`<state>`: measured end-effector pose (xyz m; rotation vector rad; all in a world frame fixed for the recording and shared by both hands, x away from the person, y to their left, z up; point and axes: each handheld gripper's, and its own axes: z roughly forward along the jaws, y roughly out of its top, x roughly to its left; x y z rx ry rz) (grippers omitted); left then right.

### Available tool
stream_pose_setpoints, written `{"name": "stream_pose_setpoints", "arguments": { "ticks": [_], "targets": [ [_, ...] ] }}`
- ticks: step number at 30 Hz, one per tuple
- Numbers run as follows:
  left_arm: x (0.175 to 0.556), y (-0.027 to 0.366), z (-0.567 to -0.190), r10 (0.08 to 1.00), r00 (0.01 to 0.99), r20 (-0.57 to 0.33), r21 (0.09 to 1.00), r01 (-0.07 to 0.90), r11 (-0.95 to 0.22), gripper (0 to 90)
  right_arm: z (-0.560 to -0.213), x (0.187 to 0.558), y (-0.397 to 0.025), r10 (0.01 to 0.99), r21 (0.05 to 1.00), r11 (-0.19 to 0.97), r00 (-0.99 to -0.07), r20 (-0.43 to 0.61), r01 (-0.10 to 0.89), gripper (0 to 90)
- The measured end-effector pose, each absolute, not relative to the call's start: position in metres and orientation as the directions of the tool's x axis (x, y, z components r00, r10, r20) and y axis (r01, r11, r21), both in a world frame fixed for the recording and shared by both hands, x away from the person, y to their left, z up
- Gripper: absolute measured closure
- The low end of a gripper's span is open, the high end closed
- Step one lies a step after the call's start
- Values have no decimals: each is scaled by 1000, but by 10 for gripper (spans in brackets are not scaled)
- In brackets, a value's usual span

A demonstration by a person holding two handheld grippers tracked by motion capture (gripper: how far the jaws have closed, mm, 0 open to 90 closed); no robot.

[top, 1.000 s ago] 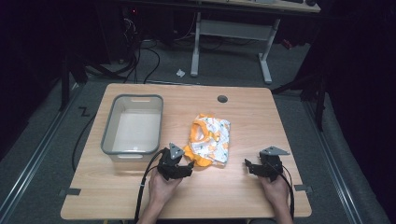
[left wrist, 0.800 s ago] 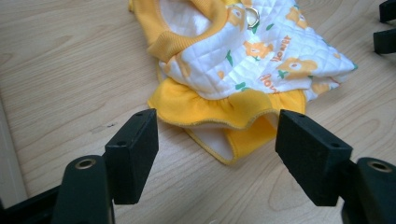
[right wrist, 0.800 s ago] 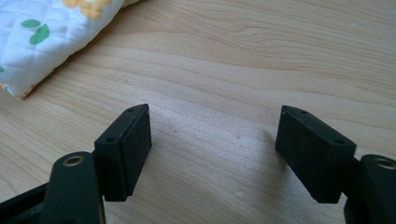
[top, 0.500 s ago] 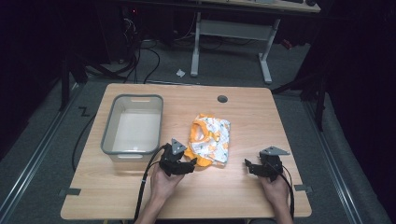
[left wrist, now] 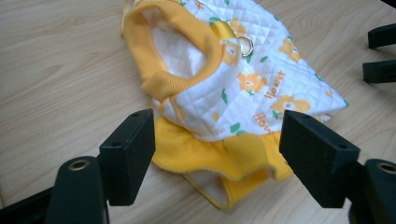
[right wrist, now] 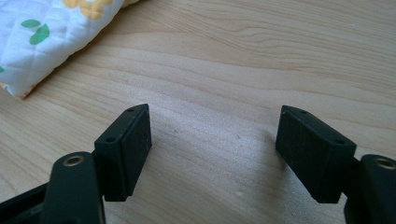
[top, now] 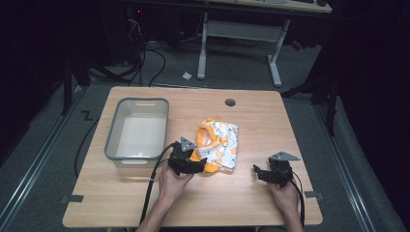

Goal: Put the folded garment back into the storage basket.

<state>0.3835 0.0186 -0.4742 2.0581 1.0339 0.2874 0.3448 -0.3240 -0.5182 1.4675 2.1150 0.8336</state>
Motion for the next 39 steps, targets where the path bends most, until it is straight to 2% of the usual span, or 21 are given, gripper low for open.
{"name": "stream_pose_setpoints", "arguments": {
  "ticks": [19, 26, 39],
  "targets": [
    [416, -8, -471, 770, 628, -117, 717, 590, -372, 268, -518, 345, -324, 939, 688, 256, -343, -10, 679, 270],
    [425, -12, -483, 778, 623, -85, 694, 597, -403, 271, -518, 345, -324, 939, 688, 256, -343, -11, 679, 271],
    [438, -15, -496, 786, 604, -131, 718, 604, -345, 297, -518, 345, -324, 939, 688, 255, -342, -10, 679, 271]
  ]
}}
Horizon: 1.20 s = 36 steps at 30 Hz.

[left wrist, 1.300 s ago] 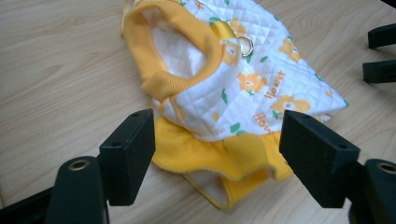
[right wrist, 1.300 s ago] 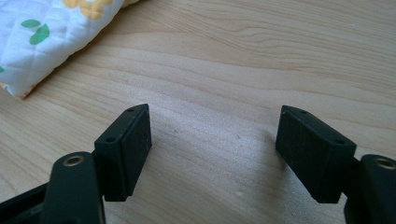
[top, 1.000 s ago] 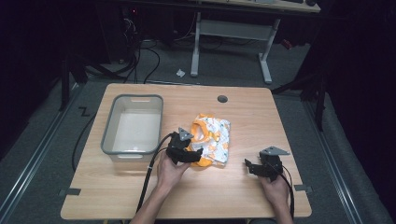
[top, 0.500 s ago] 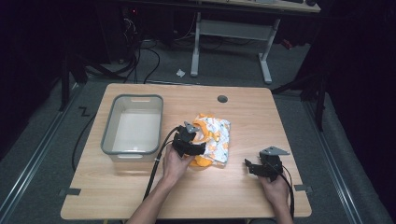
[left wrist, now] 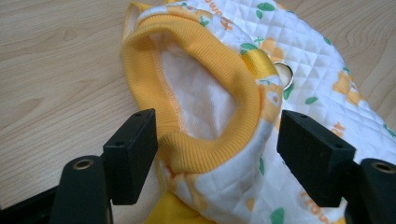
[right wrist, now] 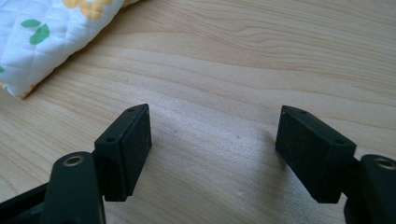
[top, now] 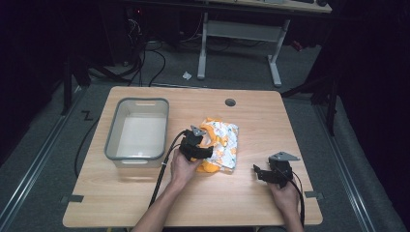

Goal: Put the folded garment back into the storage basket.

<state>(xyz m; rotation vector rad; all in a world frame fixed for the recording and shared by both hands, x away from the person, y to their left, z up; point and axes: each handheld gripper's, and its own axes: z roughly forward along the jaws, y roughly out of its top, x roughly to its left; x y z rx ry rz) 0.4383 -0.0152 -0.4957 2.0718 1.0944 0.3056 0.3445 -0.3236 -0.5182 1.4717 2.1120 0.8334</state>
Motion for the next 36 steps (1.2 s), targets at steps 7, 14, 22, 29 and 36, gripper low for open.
{"name": "stream_pose_setpoints", "arguments": {
  "ticks": [7, 14, 22, 29, 36],
  "targets": [
    [444, -18, -505, 796, 590, -138, 693, 632, -348, 304, -518, 345, -324, 940, 688, 255, -342, -10, 679, 271],
    [446, -21, -511, 796, 595, -115, 676, 634, -377, 327, -518, 345, -324, 940, 688, 255, -342, -10, 679, 271],
    [447, -23, -516, 794, 601, -93, 662, 633, -402, 332, -518, 344, -324, 939, 688, 256, -343, -11, 679, 271],
    [446, -24, -516, 789, 611, -58, 662, 615, -428, 378, -518, 344, -324, 939, 687, 257, -343, -11, 680, 271],
    [443, -28, -514, 773, 631, -57, 657, 606, -447, 530, -518, 344, -324, 939, 688, 256, -343, -11, 679, 271]
  ]
}}
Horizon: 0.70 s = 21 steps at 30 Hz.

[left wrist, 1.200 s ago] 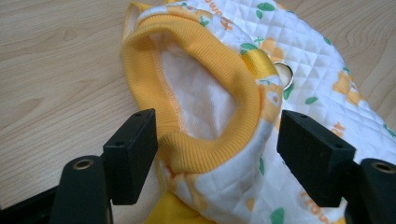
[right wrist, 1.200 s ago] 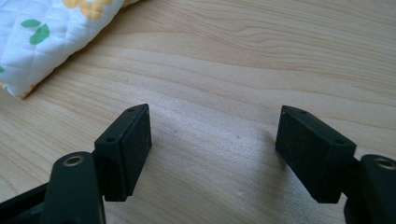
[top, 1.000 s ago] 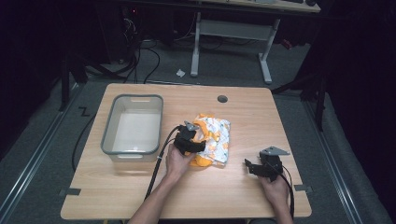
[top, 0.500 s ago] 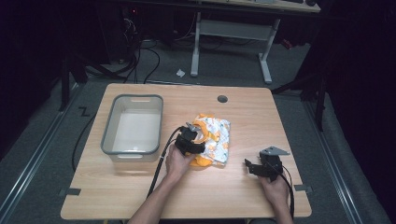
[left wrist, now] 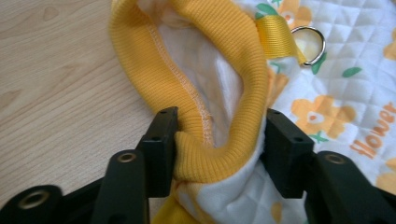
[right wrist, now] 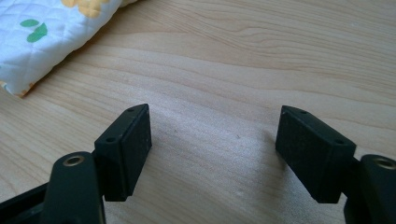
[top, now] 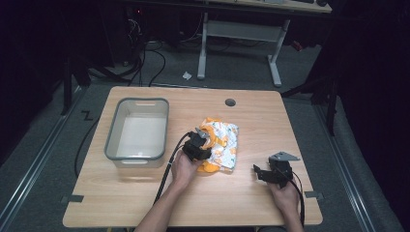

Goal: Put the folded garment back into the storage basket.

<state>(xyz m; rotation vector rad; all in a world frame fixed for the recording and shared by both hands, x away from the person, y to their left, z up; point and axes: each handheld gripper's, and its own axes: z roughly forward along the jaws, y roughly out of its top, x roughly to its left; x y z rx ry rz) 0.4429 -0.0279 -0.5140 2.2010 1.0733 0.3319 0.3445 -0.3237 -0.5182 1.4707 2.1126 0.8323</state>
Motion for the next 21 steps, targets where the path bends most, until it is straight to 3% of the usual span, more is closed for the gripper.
{"name": "stream_pose_setpoints", "arguments": {
  "ticks": [10, 21],
  "targets": [
    [443, -26, -512, 753, 652, -82, 655, 605, -453, 711, -518, 344, -324, 939, 687, 257, -344, -11, 679, 271],
    [443, -23, -508, 743, 662, -98, 665, 599, -447, 777, -518, 344, -324, 940, 687, 255, -341, -11, 681, 270]
  ]
}}
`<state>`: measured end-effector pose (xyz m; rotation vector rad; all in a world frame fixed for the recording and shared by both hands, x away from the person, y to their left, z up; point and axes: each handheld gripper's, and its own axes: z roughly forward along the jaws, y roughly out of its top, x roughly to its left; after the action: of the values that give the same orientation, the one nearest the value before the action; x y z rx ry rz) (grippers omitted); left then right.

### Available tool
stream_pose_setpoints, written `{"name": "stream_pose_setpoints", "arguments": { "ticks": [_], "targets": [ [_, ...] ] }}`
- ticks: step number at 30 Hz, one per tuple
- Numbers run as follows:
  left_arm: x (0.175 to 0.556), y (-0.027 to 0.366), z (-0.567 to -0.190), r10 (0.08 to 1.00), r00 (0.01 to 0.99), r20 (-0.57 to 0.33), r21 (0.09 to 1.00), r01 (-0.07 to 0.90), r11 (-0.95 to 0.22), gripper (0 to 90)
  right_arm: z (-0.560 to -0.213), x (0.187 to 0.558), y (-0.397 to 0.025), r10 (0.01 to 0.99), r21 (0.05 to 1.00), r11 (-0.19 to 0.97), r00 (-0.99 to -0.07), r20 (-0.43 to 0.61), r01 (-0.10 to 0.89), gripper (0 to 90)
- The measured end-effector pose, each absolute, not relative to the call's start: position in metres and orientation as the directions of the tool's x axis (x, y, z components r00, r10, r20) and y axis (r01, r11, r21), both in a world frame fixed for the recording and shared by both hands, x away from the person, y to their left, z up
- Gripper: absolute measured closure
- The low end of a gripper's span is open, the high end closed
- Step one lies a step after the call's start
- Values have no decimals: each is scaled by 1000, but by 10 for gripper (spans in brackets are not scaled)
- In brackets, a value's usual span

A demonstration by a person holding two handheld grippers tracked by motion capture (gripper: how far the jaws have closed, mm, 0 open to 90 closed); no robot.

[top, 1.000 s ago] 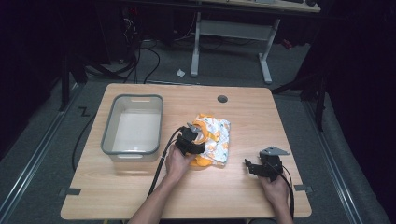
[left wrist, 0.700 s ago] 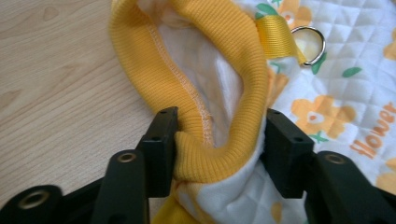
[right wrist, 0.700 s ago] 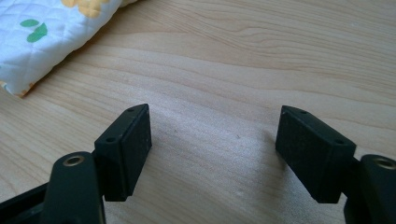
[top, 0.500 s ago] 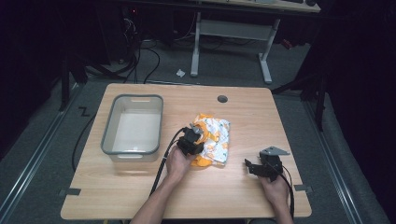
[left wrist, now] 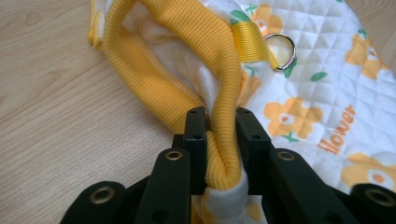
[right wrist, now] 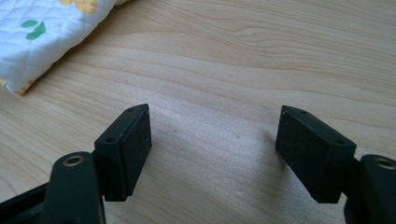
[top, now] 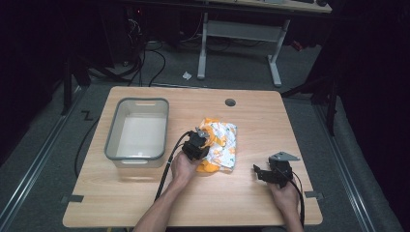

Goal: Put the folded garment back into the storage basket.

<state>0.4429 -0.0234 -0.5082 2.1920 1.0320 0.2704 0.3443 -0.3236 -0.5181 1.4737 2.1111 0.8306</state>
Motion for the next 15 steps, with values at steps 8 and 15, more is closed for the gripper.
{"name": "stream_pose_setpoints", "arguments": {
  "ticks": [8, 15],
  "targets": [
    [441, -17, -501, 735, 667, -118, 678, 595, -432, 801, -518, 344, -323, 941, 688, 251, -337, -10, 681, 271],
    [437, -9, -489, 727, 672, -142, 708, 582, -400, 812, -518, 344, -323, 941, 687, 251, -337, -9, 682, 271]
  ]
}}
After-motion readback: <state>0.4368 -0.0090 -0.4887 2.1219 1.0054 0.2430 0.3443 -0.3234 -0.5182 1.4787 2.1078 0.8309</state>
